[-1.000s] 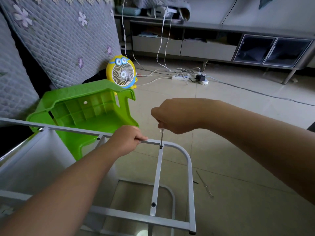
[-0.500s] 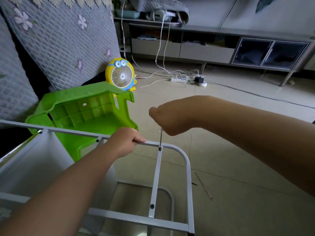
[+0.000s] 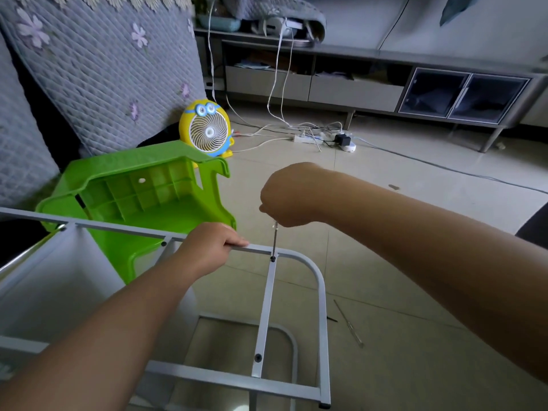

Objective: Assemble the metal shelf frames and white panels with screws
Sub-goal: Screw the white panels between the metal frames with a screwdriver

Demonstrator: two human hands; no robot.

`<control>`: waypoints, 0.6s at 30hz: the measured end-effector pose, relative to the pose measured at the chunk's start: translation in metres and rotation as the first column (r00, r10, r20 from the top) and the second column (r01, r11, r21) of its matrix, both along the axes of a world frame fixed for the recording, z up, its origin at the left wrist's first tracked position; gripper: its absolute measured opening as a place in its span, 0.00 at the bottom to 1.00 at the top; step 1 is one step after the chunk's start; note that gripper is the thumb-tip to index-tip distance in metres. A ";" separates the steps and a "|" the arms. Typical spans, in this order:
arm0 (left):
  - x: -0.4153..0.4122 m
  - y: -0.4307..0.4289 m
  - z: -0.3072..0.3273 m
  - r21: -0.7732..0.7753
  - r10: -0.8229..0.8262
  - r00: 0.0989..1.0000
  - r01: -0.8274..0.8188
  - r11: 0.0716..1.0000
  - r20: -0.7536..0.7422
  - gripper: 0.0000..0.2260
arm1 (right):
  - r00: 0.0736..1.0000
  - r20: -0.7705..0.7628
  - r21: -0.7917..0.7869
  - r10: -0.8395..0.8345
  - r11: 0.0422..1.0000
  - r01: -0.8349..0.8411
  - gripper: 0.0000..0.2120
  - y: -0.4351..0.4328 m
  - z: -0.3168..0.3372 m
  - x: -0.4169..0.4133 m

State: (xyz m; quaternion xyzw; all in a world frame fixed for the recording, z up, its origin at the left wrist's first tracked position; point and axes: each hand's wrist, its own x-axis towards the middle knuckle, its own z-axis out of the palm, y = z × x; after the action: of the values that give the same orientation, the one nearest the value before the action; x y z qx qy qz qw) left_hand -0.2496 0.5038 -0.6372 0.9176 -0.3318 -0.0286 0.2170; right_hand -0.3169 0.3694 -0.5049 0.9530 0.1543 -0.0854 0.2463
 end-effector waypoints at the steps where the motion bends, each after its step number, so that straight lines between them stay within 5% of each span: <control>1: 0.000 0.002 0.002 0.016 -0.009 1.000 0.008 1.000 0.011 0.12 | 1.000 -0.014 0.022 -0.011 1.000 0.011 0.13 0.001 -0.001 0.000; 4: 0.000 0.012 0.007 0.090 -0.015 0.998 0.010 0.996 0.058 0.11 | 0.991 -0.097 0.200 -0.092 0.974 0.110 0.06 -0.003 0.001 -0.005; 6: 0.003 0.021 0.010 0.178 -0.012 0.995 -0.005 0.984 0.094 0.12 | 0.982 -0.150 0.275 -0.111 0.950 0.149 0.09 -0.008 0.003 -0.009; 8: 0.007 0.030 0.012 0.264 0.001 0.990 -0.039 0.964 0.144 0.13 | 0.985 -0.157 0.246 -0.075 0.963 0.112 0.13 -0.013 0.004 -0.013; 11: 0.010 0.037 0.013 0.308 0.031 0.979 -0.094 0.947 0.202 0.17 | 0.994 -0.111 0.166 0.016 0.986 0.003 0.03 -0.016 0.005 -0.012; 18: 0.011 0.036 0.008 0.231 0.097 0.976 -0.142 0.962 0.196 0.11 | 0.997 -0.059 0.096 0.051 0.994 -0.045 0.14 -0.006 0.004 -0.005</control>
State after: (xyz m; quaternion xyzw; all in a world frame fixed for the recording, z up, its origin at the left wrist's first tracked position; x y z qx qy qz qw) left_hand -0.2382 0.5394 -0.6292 0.9545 -0.2879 0.0283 0.0726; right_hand -0.3220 0.3639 -0.5007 0.9566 0.1885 -0.1014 0.1979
